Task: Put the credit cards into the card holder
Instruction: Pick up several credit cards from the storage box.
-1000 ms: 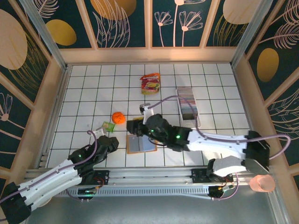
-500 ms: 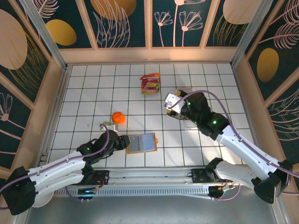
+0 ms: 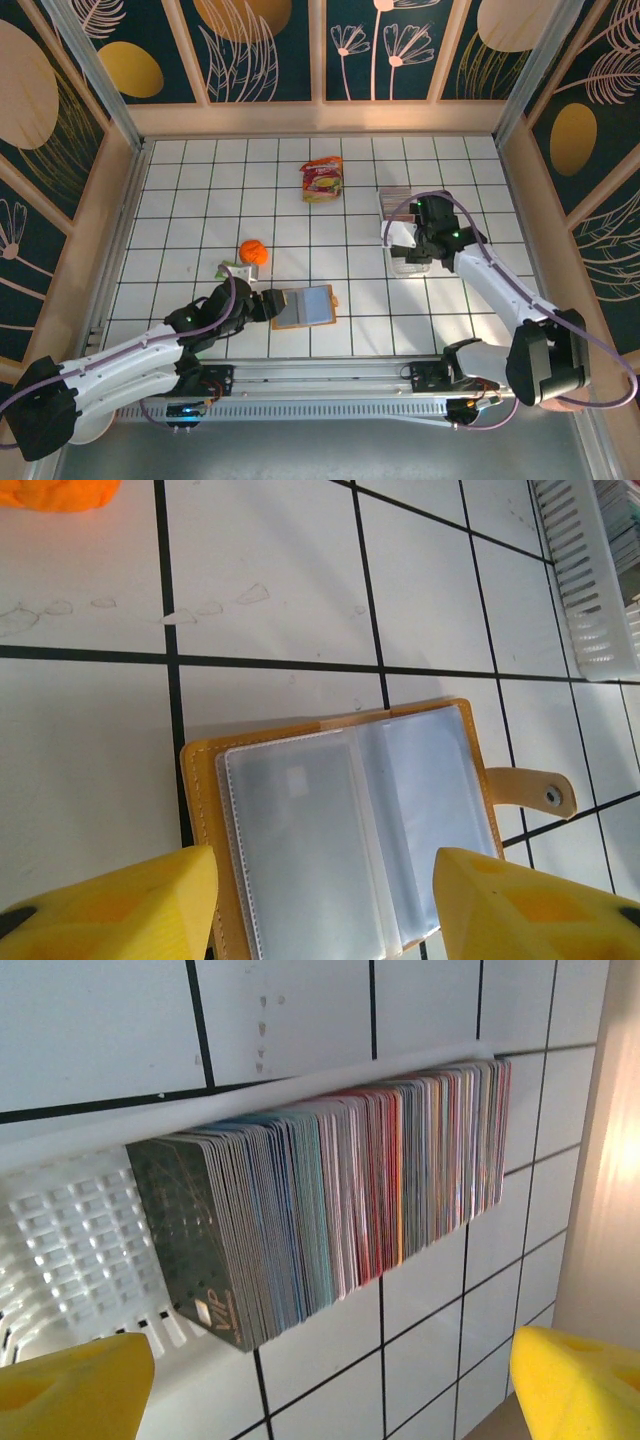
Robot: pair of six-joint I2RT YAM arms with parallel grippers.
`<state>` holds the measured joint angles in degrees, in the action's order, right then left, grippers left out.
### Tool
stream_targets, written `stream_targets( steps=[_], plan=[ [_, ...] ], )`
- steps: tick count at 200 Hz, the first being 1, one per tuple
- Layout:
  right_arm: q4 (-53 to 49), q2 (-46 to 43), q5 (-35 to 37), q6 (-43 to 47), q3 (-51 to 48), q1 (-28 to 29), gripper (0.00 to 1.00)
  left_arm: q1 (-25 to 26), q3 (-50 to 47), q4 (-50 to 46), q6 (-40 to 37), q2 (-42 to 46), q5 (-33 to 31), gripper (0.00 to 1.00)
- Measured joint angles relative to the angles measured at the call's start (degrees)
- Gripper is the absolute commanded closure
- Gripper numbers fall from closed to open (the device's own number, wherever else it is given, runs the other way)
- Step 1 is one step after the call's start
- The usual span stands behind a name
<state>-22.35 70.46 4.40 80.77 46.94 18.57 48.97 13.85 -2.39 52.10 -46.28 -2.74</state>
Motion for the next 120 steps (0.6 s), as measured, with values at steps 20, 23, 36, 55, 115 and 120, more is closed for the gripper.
stream_targets(
  steps=[20,23,36,55,115,120],
  plan=[
    [3.1,1.4,0.0,2.8,-1.8,-0.1,0.02,0.0,-0.7,0.4,0.0,0.1,0.5,0.40],
    [3.5,1.7,0.0,3.0,-2.1,-0.1,0.01,0.0,-0.9,0.5,0.0,0.1,0.6,0.40],
    [4.6,3.3,-0.1,4.1,-3.1,-0.1,0.01,0.0,-1.1,0.7,0.0,0.1,0.8,0.40],
    [6.6,5.8,-0.3,5.0,-3.5,-0.1,0.01,0.0,-1.3,0.9,0.0,0.1,0.9,0.39],
    [12.4,11.6,-0.2,7.0,-3.6,-0.1,0.04,0.0,-2.2,1.4,0.1,0.1,1.0,0.39],
    [12.8,12.0,-0.1,7.1,-3.6,-0.1,0.04,0.0,-2.3,1.4,0.1,0.1,1.0,0.39]
  ],
)
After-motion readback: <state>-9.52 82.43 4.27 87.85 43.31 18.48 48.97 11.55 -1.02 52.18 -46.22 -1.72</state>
